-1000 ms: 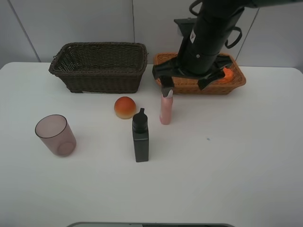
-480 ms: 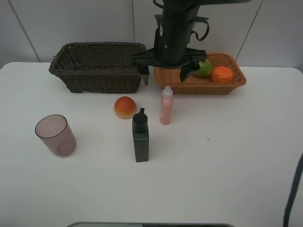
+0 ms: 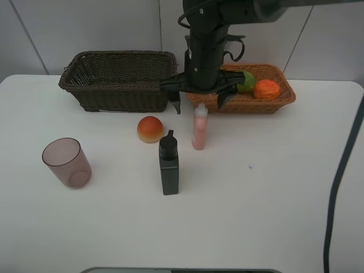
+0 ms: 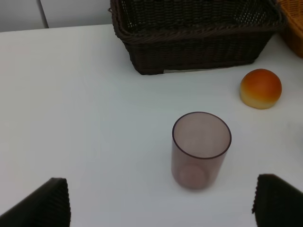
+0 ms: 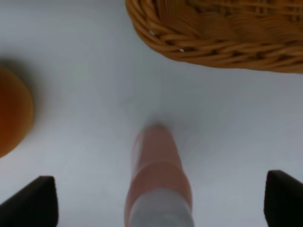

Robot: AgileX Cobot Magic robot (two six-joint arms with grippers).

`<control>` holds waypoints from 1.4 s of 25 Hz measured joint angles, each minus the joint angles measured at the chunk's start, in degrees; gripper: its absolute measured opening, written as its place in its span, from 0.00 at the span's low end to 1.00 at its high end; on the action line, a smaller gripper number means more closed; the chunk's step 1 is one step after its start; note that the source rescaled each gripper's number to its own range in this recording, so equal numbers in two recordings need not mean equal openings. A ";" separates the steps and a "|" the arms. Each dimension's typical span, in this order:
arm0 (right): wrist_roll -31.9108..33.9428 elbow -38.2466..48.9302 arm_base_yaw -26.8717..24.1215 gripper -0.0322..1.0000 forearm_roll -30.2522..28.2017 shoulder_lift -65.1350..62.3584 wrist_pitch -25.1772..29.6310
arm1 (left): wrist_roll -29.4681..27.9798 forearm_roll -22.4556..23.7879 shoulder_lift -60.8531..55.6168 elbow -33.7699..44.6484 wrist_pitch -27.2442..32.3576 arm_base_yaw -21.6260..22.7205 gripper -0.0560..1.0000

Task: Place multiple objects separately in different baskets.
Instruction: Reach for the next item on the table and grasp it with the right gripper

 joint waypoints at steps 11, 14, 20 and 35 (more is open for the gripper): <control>-0.05 0.00 -0.23 0.87 1.47 3.70 -1.16 | 0.00 0.00 0.00 0.00 0.00 0.00 1.00; -0.05 0.00 -0.23 0.87 1.52 4.52 -2.05 | 0.00 0.00 0.00 0.00 0.00 0.00 1.00; -0.16 0.00 -0.91 0.80 1.52 5.22 -2.81 | 0.00 0.00 0.00 0.00 0.00 0.00 1.00; -0.21 0.00 -0.91 0.04 2.36 6.48 -1.99 | 0.00 0.00 0.00 0.00 0.00 0.00 1.00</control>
